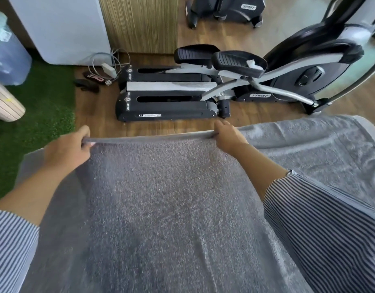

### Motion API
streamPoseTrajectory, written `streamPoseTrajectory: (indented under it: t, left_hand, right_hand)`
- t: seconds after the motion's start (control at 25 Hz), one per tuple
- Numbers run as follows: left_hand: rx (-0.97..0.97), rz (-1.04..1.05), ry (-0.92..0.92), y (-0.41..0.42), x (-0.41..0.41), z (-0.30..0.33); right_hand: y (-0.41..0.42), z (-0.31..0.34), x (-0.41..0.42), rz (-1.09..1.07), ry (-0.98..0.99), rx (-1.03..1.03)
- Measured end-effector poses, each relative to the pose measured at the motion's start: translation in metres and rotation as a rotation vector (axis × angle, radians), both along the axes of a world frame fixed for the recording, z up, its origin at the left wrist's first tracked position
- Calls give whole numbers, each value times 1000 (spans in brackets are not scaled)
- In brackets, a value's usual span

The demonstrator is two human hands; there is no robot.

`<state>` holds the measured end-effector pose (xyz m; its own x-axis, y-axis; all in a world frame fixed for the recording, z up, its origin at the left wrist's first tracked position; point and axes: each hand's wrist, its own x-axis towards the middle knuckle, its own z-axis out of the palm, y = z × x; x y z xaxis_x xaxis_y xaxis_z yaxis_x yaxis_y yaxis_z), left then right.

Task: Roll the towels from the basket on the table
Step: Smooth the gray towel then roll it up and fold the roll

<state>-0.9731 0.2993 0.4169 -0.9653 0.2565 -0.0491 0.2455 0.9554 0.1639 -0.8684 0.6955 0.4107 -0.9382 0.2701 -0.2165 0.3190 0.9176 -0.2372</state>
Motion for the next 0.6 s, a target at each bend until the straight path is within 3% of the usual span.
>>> streamPoseTrajectory:
  t: [0.16,0.36,0.6]
  left_hand:
    - [135,98,-12,10,-7,5]
    - [109,193,-171,37,21,6]
    - [119,-43,-210,107,118,8]
  right_hand:
    - [-5,5,-5,-78,41,-133]
    - [-22,16,21,-90,74,-311]
    - [-37,22,110,17,-52,-99]
